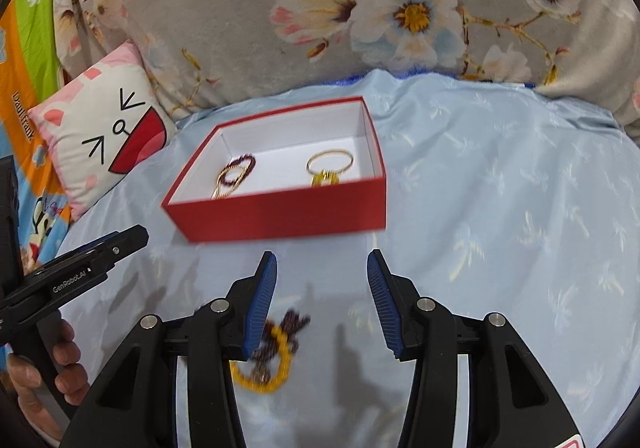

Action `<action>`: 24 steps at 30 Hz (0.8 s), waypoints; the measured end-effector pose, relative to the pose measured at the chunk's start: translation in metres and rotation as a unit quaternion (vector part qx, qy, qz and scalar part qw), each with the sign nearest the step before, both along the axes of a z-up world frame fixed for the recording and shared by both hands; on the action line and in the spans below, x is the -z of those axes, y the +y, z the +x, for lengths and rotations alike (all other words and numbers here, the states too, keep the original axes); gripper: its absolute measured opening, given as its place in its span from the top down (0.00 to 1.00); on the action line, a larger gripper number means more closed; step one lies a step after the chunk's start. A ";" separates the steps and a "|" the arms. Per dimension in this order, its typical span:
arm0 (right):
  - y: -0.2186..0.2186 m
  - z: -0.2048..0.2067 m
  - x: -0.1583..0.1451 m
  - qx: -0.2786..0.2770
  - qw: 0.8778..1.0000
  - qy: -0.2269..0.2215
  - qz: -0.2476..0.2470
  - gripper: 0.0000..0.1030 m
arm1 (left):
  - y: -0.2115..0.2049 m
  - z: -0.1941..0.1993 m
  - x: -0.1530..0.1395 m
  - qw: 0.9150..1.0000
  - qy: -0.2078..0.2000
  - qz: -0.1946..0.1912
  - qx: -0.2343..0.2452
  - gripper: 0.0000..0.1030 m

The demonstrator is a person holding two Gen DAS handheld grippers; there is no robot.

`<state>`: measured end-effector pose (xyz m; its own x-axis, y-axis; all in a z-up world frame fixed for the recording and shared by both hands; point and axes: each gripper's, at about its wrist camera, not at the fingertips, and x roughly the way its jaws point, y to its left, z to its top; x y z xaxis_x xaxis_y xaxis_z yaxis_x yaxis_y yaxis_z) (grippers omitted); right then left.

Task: Organize jewelry
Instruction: 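Withdraw both open tools from the box back to the remaining bracelets, then close the right tool on the amber bead bracelet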

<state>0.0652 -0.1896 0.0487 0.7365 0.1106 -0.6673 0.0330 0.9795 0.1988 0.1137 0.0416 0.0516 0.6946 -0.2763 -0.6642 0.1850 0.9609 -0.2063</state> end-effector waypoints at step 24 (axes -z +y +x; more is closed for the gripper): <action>0.031 -0.019 0.055 -0.031 0.997 0.064 0.008 0.79 | -0.005 -0.045 0.043 0.999 0.027 0.002 0.023 0.46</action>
